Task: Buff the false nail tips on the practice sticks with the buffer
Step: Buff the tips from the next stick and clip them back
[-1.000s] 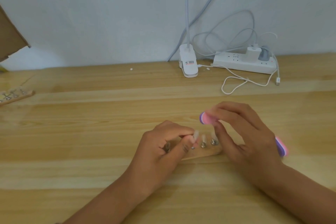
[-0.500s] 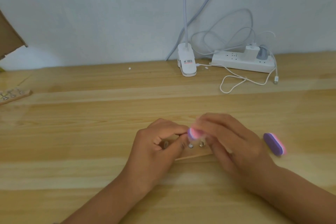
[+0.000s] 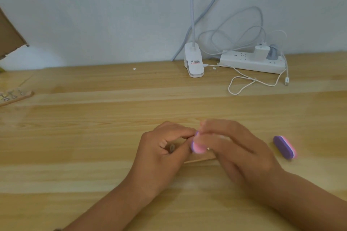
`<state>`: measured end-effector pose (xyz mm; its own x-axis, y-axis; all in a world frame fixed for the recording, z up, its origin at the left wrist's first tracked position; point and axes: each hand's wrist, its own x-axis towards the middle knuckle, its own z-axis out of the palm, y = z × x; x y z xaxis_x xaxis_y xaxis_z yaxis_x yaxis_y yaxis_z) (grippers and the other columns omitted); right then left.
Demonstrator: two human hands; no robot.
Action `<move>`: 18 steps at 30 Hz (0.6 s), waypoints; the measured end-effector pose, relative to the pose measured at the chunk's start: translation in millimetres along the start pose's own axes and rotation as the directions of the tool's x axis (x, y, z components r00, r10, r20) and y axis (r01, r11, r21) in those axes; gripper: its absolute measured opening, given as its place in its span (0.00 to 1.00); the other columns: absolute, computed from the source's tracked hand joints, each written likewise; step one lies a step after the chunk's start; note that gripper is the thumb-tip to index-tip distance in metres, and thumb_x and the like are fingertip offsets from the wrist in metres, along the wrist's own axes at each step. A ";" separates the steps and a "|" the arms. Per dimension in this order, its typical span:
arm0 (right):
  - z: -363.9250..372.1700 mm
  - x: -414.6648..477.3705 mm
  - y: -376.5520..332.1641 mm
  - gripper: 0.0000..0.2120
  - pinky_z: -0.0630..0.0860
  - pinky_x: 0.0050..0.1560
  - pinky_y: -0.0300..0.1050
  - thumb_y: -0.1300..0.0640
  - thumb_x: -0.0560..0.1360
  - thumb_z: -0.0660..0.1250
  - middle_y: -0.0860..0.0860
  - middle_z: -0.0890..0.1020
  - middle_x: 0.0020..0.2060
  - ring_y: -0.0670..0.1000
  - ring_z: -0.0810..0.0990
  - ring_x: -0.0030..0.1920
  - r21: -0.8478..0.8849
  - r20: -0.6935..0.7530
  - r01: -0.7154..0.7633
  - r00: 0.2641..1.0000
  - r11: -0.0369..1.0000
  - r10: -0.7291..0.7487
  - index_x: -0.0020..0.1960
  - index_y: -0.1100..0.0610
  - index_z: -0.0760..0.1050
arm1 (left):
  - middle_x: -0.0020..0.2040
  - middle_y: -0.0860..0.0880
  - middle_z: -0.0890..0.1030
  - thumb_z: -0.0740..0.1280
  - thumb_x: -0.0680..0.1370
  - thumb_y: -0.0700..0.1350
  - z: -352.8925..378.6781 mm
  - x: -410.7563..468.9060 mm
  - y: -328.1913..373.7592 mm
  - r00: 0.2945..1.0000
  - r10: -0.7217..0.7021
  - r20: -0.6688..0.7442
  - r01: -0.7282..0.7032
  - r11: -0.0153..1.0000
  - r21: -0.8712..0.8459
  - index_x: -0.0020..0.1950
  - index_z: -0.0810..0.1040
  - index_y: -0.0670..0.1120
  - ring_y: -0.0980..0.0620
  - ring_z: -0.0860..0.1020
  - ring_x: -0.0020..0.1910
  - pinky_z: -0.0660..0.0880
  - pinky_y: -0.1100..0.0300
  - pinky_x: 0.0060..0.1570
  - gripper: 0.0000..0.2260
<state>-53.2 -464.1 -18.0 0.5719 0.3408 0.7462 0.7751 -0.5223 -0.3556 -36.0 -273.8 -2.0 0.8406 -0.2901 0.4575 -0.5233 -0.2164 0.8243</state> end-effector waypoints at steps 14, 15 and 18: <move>2.3 -2.8 2.7 0.11 0.76 0.57 0.47 0.66 0.83 0.59 0.55 0.79 0.56 0.54 0.79 0.56 -0.110 0.012 0.122 0.993 0.986 -0.121 0.62 0.58 0.76 | 0.36 0.53 0.82 0.70 0.74 0.51 0.9 -0.5 1.3 0.999 0.049 0.020 -0.051 0.992 0.116 0.44 0.86 0.48 0.53 0.79 0.42 0.74 0.60 0.43 0.08; -0.1 -1.5 5.7 0.12 0.76 0.58 0.45 0.68 0.81 0.60 0.55 0.79 0.56 0.53 0.79 0.57 -0.131 0.016 0.108 0.994 0.986 -0.106 0.62 0.59 0.76 | 0.36 0.54 0.82 0.71 0.74 0.50 1.0 0.0 0.8 0.998 0.057 0.014 -0.059 0.989 0.137 0.43 0.86 0.48 0.53 0.78 0.42 0.74 0.60 0.43 0.07; -2.8 -0.3 8.3 0.12 0.75 0.59 0.41 0.68 0.80 0.62 0.52 0.79 0.57 0.49 0.79 0.57 -0.105 0.001 -0.016 1.000 0.994 0.017 0.60 0.60 0.79 | 0.37 0.56 0.83 0.72 0.74 0.47 0.7 0.5 1.1 0.998 0.057 -0.013 -0.054 0.986 0.157 0.44 0.86 0.49 0.54 0.79 0.42 0.74 0.60 0.43 0.04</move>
<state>-47.7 -470.8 -19.6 0.5848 0.3325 0.7399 0.7332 -0.6068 -0.3068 -36.3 -274.8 -1.1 0.8110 -0.2903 0.5079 -0.5837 -0.3435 0.7357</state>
